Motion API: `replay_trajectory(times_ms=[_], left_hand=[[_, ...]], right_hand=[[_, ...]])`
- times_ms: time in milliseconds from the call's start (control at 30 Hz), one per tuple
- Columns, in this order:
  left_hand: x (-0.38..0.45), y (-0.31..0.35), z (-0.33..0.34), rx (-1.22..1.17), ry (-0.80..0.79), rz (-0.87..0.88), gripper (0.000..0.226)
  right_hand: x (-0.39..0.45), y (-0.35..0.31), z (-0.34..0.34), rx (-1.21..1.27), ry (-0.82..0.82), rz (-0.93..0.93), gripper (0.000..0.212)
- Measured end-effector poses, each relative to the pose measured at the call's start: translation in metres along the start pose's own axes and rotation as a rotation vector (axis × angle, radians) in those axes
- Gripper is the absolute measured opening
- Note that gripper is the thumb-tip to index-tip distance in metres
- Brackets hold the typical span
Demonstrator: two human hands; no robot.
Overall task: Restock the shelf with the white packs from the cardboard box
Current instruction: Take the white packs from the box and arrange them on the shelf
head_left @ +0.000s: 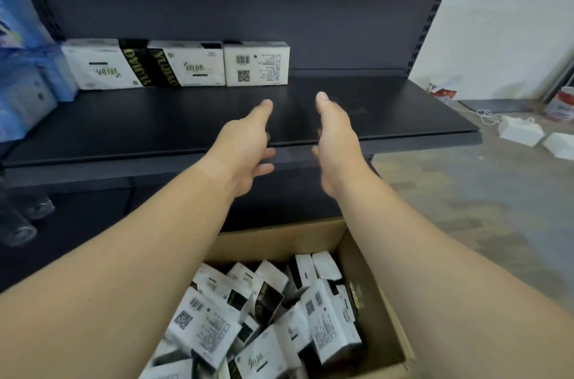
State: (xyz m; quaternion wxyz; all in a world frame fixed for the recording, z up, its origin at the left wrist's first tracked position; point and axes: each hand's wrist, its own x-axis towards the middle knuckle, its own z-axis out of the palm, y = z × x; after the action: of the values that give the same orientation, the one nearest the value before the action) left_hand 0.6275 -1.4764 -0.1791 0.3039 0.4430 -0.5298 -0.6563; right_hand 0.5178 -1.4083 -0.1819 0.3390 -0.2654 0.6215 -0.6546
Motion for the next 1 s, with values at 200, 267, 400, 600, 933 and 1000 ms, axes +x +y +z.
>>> replay_trajectory(times_ms=[200,267,400,600,933,1000], left_hand=[[-0.023,-0.018,0.015,0.052,-0.026,-0.009,0.063],[-0.029,-0.026,0.020,0.070,-0.054,-0.026,0.058],[-0.037,-0.056,0.030,0.086,-0.140,-0.098,0.052],[-0.031,-0.095,0.051,0.108,-0.143,-0.201,0.050],[0.004,-0.154,0.078,0.182,-0.130,-0.336,0.043],[0.012,-0.167,0.084,0.202,-0.131,-0.373,0.043]], right_hand=[[-0.022,0.020,-0.009,-0.025,0.002,0.028,0.067],[-0.026,0.029,-0.017,-0.037,0.025,0.037,0.065],[-0.032,0.057,-0.039,-0.078,0.105,0.063,0.059],[-0.036,0.097,-0.058,-0.138,0.154,0.185,0.074],[-0.021,0.146,-0.088,-0.141,0.211,0.345,0.077],[-0.023,0.154,-0.096,-0.132,0.213,0.394,0.064]])
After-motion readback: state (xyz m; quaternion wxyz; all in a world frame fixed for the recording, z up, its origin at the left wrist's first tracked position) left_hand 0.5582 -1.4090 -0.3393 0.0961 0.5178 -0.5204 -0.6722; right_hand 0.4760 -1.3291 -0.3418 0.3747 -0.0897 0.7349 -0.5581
